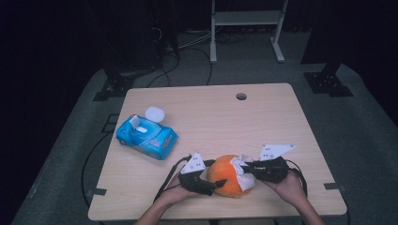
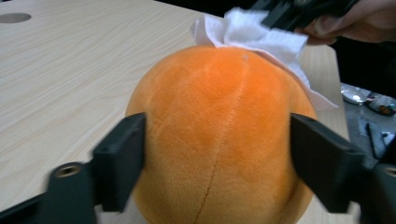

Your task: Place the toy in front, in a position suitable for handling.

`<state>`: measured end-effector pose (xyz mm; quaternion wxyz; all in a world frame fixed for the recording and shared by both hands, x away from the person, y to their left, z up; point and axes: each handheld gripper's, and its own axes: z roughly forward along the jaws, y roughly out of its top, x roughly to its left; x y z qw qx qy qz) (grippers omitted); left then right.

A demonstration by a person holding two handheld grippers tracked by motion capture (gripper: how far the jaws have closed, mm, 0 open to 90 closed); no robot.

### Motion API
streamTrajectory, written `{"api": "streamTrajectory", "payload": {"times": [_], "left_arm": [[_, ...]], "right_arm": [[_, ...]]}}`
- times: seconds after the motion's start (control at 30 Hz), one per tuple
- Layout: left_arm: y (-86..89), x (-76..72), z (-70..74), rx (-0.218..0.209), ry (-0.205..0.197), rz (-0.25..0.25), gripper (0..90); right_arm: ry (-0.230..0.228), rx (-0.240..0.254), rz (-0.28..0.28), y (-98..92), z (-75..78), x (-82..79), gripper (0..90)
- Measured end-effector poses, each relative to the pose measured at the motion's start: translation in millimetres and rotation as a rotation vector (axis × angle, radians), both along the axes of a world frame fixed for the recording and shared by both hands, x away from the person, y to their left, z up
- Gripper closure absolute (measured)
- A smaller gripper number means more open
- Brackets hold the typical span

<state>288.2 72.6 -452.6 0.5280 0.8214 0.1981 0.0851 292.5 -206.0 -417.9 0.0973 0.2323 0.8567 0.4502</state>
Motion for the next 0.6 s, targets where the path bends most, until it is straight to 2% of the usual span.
{"api": "streamTrajectory", "payload": {"times": [0.07, 0.13, 0.17, 0.23, 0.27, 0.33, 0.37, 0.47, 0.53, 0.6], "left_arm": [[-3.0, -3.6, 4.4, 0.006, -0.028, 0.015, 31.3], [-10.7, -9.2, 8.3, 0.016, -0.057, 0.025, 32.9], [-14.6, -12.1, 10.2, 0.03, -0.082, 0.025, 33.0], [-17.5, -14.8, 11.6, 0.047, -0.101, 0.032, 33.5], [-16.3, -14.2, 10.7, 0.042, -0.095, 0.032, 33.7], [-12.9, -12.4, 8.9, 0.034, -0.083, 0.023, 33.7], [-11.7, -11.7, 8.8, 0.029, -0.08, 0.018, 32.5], [-9.2, -9.6, 8.7, -0.02, -0.076, 0.003, 21.6], [-7.3, -8.1, 7.7, -0.018, -0.073, 0.005, 16.3], [-5.1, -6.2, 6.2, -0.018, -0.047, -0.005, 16.1]], "right_arm": [[-0.06, 0.006, -0.012, 3.7, 8.3, -5.5, 82.8], [-0.086, 0.054, 0.005, 10.4, 16.5, -10.0, 82.8], [-0.098, 0.063, 0.014, 15.1, 19.2, -11.9, 82.8], [-0.108, 0.045, 0.026, 22.6, 20.6, -14.5, 82.7], [-0.11, 0.034, 0.027, 23.1, 19.1, -14.1, 82.7], [-0.075, 0.046, 0.031, 18.5, 14.6, -10.2, 82.7], [-0.073, 0.03, 0.027, 16.1, 12.4, -9.0, 82.8], [-0.058, 0.015, 0.02, 9.6, 7.7, -7.7, 82.8], [-0.055, 0.015, 0.013, 6.0, 7.3, -7.2, 82.8], [-0.044, 0.017, 0.009, 3.9, 7.4, -6.3, 82.8]]}}
